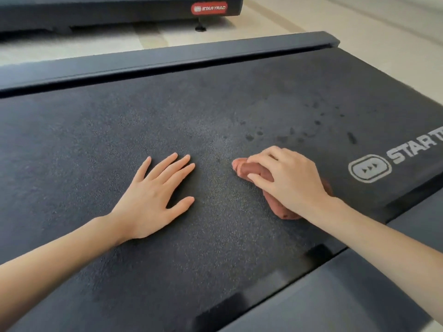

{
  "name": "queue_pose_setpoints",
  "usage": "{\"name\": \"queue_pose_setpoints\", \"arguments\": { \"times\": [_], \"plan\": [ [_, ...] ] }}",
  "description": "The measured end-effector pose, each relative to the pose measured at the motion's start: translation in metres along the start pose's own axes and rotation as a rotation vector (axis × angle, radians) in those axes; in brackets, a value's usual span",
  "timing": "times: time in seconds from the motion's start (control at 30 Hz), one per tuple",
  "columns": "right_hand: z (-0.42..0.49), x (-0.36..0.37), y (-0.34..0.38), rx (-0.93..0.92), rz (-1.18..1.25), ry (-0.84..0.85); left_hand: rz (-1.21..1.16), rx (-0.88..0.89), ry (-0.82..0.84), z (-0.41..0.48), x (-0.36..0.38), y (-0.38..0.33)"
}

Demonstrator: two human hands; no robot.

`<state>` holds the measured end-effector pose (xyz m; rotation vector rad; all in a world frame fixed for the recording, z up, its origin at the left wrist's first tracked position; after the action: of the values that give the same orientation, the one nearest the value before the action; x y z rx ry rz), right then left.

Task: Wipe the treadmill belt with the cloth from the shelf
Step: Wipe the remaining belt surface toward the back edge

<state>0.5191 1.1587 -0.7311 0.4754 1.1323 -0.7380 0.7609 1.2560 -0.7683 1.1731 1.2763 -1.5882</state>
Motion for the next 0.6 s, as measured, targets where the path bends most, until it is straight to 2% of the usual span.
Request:
{"name": "queue_pose_setpoints", "arguments": {
  "times": [0.1, 0.23, 0.3, 0.43, 0.6],
  "plan": [
    [0.011, 0.002, -0.045, 0.017, 0.018, 0.065, 0.012, 0.01, 0.004, 0.001, 0.0, 0.0],
    [0.041, 0.015, -0.14, 0.363, -0.018, 0.05, 0.077, 0.009, 0.026, 0.0, -0.001, -0.003],
    [0.052, 0.022, -0.15, 0.427, -0.059, 0.049, 0.102, 0.009, 0.046, 0.0, -0.002, -0.004],
    [0.06, 0.025, -0.124, 0.376, -0.084, 0.066, 0.11, 0.0, 0.051, 0.001, -0.002, -0.004],
    [0.04, 0.016, -0.045, 0.076, -0.017, 0.053, 0.105, 0.005, 0.04, 0.0, 0.0, -0.001]
  ]
}}
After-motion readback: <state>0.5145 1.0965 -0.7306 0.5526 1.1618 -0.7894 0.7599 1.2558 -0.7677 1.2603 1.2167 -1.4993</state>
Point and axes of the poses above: each hand's wrist, its own z-axis towards the middle knuckle, its own x-axis out of the palm, y = z × x, the point moved 3 cm from there along z, towards the middle knuckle, and after that the axes turned 7 degrees about -z, right-handed, at the moved point
